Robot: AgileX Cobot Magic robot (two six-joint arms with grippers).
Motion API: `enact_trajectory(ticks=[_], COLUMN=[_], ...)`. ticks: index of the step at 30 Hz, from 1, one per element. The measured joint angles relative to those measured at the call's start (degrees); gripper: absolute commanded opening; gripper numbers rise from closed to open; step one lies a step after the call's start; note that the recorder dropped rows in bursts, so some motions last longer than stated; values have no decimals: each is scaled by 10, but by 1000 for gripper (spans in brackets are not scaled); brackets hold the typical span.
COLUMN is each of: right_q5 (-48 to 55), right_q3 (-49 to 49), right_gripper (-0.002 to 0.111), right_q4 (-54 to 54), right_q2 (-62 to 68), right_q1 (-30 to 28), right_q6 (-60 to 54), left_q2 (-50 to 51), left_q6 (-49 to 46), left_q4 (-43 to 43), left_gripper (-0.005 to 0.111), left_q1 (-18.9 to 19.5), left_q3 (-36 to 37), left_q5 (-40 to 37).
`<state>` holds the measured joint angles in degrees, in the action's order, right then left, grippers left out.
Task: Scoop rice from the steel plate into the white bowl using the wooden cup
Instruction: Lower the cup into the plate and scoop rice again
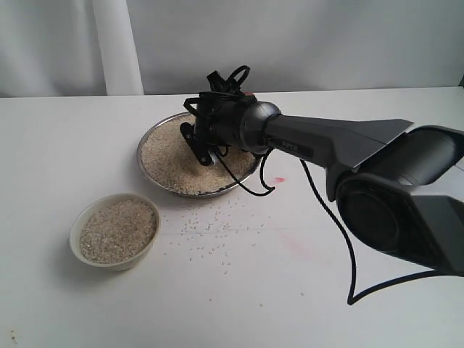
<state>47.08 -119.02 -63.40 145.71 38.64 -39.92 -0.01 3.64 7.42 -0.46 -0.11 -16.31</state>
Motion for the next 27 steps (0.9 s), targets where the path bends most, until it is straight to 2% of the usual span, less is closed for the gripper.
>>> enact_trajectory(ticks=[15, 27], right_q5=[-59, -79], right_q3=[-1, -4], right_gripper=[0, 0], right_q4=[-30, 6], right_q2=[21, 28], right_q1=[16, 20], right_q6=[15, 26], left_q2=[0, 0], left_q6=[0, 0], left_q4=[0, 0], left_gripper=[0, 0], left_q1=[0, 0], left_q3=[0, 0], left_q5=[0, 0])
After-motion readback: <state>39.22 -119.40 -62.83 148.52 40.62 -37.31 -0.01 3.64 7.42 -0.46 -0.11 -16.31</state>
